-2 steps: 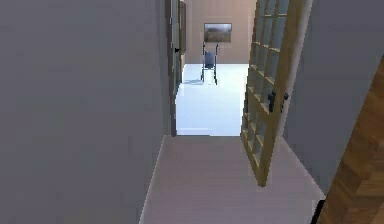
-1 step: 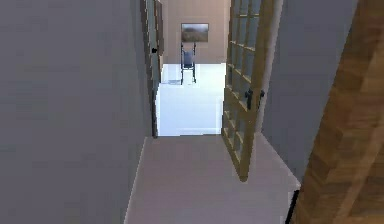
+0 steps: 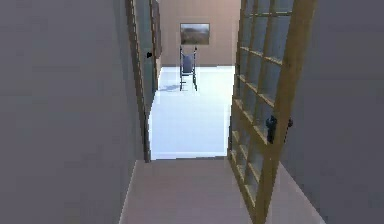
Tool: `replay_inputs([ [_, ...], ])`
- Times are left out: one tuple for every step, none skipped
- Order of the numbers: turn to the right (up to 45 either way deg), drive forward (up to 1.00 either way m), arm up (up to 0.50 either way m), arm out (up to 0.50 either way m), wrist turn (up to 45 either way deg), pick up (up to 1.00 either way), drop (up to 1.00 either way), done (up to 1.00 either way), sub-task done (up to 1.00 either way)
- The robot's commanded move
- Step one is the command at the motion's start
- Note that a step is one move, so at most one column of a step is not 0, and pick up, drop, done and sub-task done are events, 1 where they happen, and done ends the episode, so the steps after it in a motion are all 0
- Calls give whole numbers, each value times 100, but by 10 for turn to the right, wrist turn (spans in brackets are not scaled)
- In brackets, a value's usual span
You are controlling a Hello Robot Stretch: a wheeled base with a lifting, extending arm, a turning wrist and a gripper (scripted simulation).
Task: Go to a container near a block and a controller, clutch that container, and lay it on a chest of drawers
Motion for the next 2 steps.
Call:
replay_inputs([
  [0, 100, 0, 0, 0, 0, 0, 0, 0],
  [0, 100, 0, 0, 0, 0, 0, 0, 0],
])
